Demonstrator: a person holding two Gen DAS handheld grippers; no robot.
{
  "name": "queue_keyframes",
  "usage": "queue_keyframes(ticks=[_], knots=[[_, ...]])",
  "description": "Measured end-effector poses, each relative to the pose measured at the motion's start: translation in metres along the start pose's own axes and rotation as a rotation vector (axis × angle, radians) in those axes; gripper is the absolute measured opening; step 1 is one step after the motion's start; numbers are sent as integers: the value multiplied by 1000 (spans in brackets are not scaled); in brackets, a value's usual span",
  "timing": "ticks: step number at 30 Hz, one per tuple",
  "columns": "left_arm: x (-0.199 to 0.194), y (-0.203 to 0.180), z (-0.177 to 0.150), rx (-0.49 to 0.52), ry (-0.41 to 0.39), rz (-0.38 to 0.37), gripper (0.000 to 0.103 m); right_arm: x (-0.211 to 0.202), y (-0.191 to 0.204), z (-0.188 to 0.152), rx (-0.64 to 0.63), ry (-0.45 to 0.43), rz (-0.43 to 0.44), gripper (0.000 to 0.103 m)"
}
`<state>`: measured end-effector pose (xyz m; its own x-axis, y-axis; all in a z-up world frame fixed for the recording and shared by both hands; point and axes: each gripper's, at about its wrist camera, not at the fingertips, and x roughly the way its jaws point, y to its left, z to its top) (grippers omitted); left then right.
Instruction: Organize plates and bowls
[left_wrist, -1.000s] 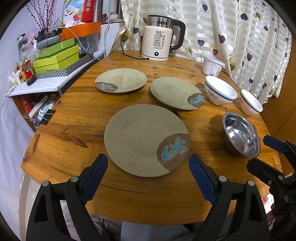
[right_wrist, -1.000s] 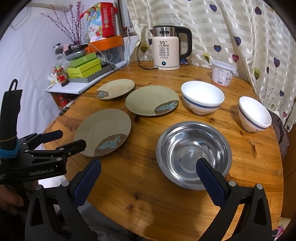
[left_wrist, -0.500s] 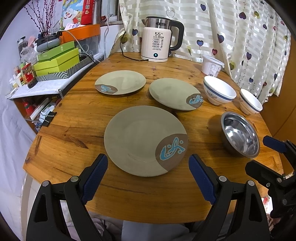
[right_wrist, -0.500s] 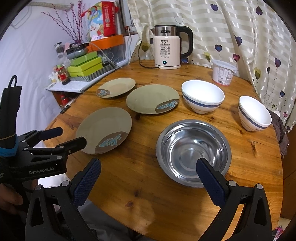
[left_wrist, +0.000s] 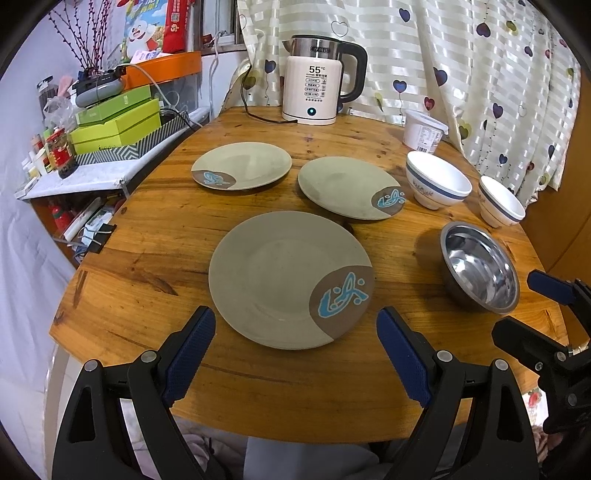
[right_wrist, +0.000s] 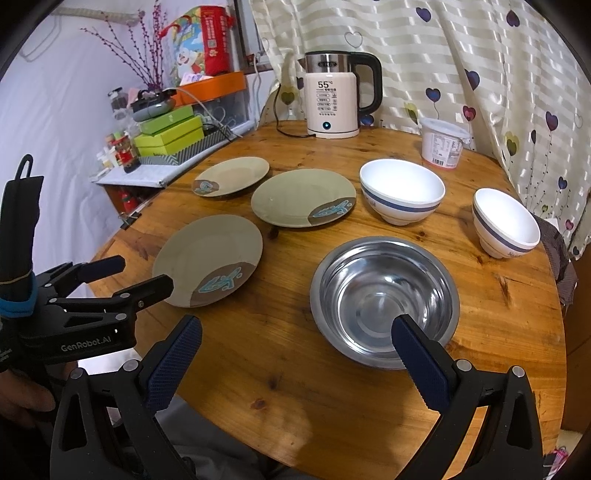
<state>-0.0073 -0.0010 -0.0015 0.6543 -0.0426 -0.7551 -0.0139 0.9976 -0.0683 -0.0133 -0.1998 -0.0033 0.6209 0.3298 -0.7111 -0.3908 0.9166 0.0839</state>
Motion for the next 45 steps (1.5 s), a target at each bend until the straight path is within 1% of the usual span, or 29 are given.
queue_keyframes(ticks=[33,45], knots=[[17,8,6,-28,16,-12,89,6,7,16,-12,13,1,103],[21,14,12,-44,12,-14,89,18,8,33,-16,27,2,103]])
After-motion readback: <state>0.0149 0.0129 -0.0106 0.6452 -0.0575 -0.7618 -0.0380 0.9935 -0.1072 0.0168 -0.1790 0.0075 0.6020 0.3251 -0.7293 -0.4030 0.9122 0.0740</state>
